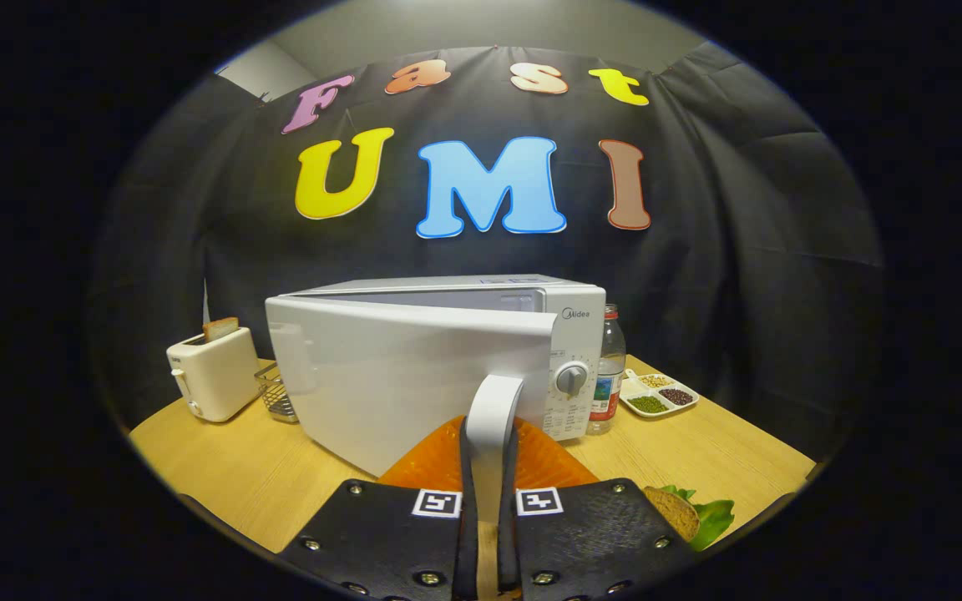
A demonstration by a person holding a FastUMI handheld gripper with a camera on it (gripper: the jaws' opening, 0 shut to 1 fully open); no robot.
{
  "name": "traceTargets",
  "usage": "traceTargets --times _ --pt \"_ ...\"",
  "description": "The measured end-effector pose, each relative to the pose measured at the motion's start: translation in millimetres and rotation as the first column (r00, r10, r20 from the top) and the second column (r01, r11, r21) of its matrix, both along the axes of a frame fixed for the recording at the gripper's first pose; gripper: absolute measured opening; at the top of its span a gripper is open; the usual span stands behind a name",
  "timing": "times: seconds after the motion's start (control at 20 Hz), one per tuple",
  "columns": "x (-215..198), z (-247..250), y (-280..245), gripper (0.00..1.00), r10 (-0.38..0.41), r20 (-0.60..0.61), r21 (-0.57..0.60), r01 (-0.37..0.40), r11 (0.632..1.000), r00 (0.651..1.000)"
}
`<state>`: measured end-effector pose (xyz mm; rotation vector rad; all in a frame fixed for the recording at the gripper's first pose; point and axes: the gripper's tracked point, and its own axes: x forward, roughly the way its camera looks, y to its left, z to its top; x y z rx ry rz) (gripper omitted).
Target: Open the microwave, put the food inside, and close the microwave door.
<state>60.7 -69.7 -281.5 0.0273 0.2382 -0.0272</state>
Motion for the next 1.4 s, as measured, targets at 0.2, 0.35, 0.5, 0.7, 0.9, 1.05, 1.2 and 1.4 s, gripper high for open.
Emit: traceTargets --times 0.2,0.35,0.5,0.7,0.9,1.05,1.2,1.4 --pt "-36.7 2.1 35.0 0.09 0.086 0.009 0.008 -0.086 0.996 0.996" --pt "-59.5 2.3 62.6 0.09 0.149 0.011 0.019 -0.150 0.989 0.989" --pt "-81.8 4.1 96.7 0.09 0.207 0.021 0.030 -0.208 0.978 0.978" --pt "-104.8 4.8 146.6 0.09 0.250 0.054 0.022 -0.251 0.968 0.967" --pt "-119.4 5.5 194.3 0.08 0.224 0.094 -0.040 -0.221 0.974 0.970" --pt "-122.8 0.5 224.5 0.08 0.161 0.087 -0.038 -0.159 0.987 0.983" --pt "-126.0 2.0 247.0 0.08 0.101 0.086 -0.042 -0.098 0.994 0.991" --pt "-122.9 2.1 270.4 0.08 0.026 0.094 -0.057 -0.021 0.998 0.995"
